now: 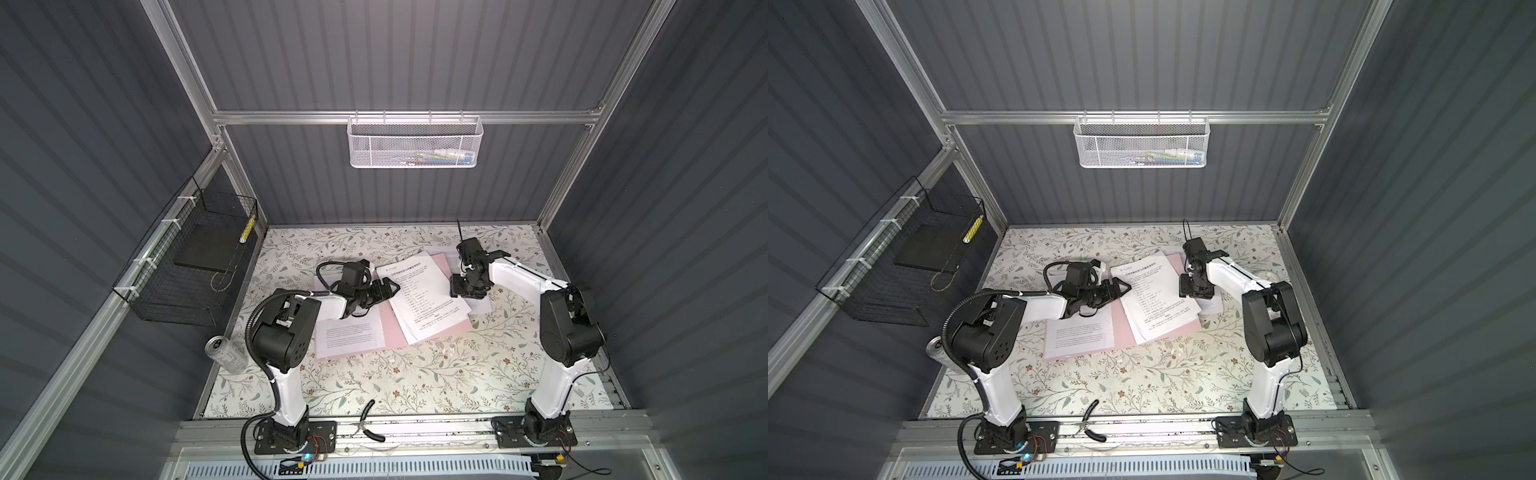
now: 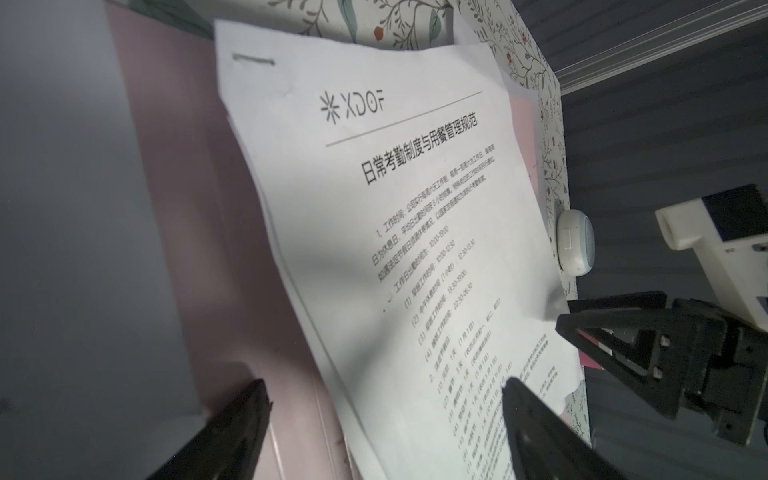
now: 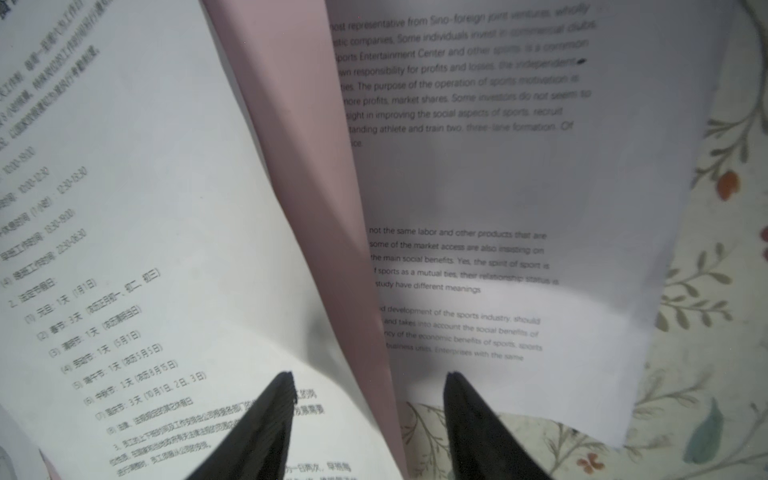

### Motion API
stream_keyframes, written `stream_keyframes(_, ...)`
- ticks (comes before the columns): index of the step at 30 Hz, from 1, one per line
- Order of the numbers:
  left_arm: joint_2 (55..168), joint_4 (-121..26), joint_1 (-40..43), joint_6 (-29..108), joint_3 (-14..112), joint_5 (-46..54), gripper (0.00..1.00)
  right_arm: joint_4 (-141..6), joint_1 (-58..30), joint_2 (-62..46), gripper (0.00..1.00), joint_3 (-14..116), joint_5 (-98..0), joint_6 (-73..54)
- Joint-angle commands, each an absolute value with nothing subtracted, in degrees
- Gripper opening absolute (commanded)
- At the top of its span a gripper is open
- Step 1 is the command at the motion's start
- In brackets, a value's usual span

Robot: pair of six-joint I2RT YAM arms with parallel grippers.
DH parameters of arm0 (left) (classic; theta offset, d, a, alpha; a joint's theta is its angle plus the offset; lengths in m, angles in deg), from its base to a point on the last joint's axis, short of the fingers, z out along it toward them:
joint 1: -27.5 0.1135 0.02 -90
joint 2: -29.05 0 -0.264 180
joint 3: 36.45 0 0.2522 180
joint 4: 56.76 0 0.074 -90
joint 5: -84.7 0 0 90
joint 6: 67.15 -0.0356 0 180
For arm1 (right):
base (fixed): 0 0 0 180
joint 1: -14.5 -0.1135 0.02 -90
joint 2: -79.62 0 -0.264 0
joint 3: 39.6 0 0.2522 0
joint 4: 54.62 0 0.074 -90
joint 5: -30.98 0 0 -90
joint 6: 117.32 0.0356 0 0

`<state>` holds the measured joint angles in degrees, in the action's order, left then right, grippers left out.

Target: Put the files into the folder

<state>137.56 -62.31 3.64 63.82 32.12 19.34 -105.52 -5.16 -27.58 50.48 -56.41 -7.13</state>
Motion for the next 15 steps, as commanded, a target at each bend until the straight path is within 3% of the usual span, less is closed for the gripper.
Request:
stream_keyframes(1,139.0,-61.9,3.4,64.4,34.0,20.2,0.87,-103.9,-5.5,-26.3,0.60,48.5,-54.0,-6.3)
stream_keyframes(15,139.5,-60.0,2.7,63.6,35.9,20.2,0.86,-109.5,-11.3,-25.3,0.62,49.4,-64.7,-5.6)
